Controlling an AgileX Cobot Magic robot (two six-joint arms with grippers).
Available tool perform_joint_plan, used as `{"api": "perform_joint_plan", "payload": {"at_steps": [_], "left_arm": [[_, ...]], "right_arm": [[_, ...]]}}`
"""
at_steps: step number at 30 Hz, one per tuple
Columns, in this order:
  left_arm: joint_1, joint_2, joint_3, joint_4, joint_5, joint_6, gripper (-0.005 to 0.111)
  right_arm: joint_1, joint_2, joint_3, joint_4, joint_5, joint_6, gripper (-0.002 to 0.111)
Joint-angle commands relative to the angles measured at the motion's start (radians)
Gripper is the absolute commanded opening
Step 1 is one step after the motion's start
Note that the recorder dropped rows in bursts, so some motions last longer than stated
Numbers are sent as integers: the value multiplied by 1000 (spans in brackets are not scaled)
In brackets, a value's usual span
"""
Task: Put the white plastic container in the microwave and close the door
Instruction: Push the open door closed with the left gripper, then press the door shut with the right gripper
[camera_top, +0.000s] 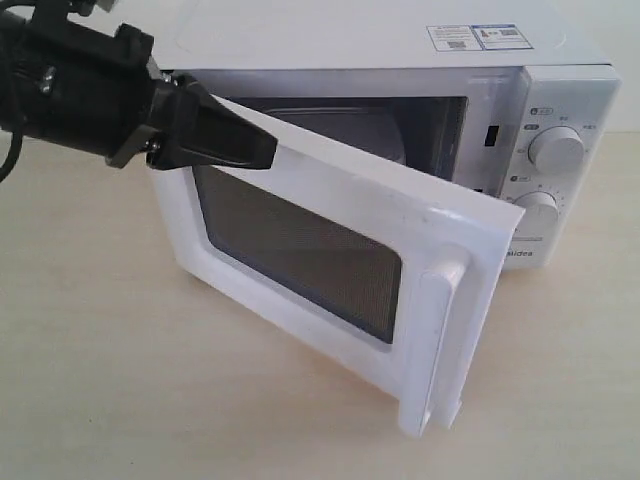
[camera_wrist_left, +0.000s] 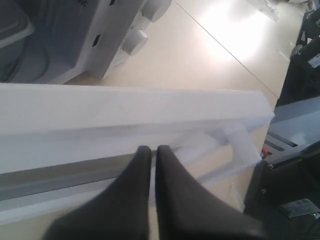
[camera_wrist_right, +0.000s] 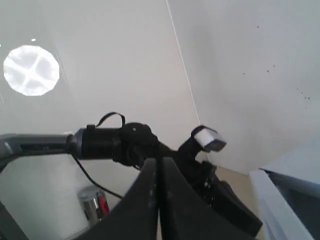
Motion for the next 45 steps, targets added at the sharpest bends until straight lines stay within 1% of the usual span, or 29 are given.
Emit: {"api": "perform_joint_plan", "payload": {"at_steps": [1, 6, 12, 17, 21, 23, 27, 31, 36, 41, 45], "left_arm": [[-9, -23, -24, 20, 22, -6, 4], [-9, -51, -24, 37, 20, -6, 4], [-9, -69, -24, 37, 18, -6, 4], [-9, -106, -24, 34, 24, -8, 4], [-9, -157, -24, -2, 58, -8, 4], [-9, -188, -24, -26, 77, -8, 4], [-9, -247, -24, -31, 95, -8, 4], [-9, -301, -24, -31, 115, -8, 4], [-9, -348, -24, -31, 117, -8, 4], [-9, -357, -24, -31, 129, -10, 4], [-9, -357, -24, -31, 133, -10, 4]], "right_arm": [[0, -2, 87, 38, -41, -9, 0], [0, -2, 174, 62, -155, -11, 0], [0, -2, 192, 62, -186, -21, 0], [0, 1, 222, 62, -270, -2, 0], [0, 84, 228, 38, -320, 35, 0], [0, 163, 228, -65, -337, 141, 0], [0, 343, 228, -296, -417, 463, 0], [0, 482, 228, -418, -544, 653, 0], [0, 598, 228, -547, -719, 890, 0], [0, 689, 228, -593, -834, 993, 0], [0, 751, 208, -601, -878, 1009, 0]]}}
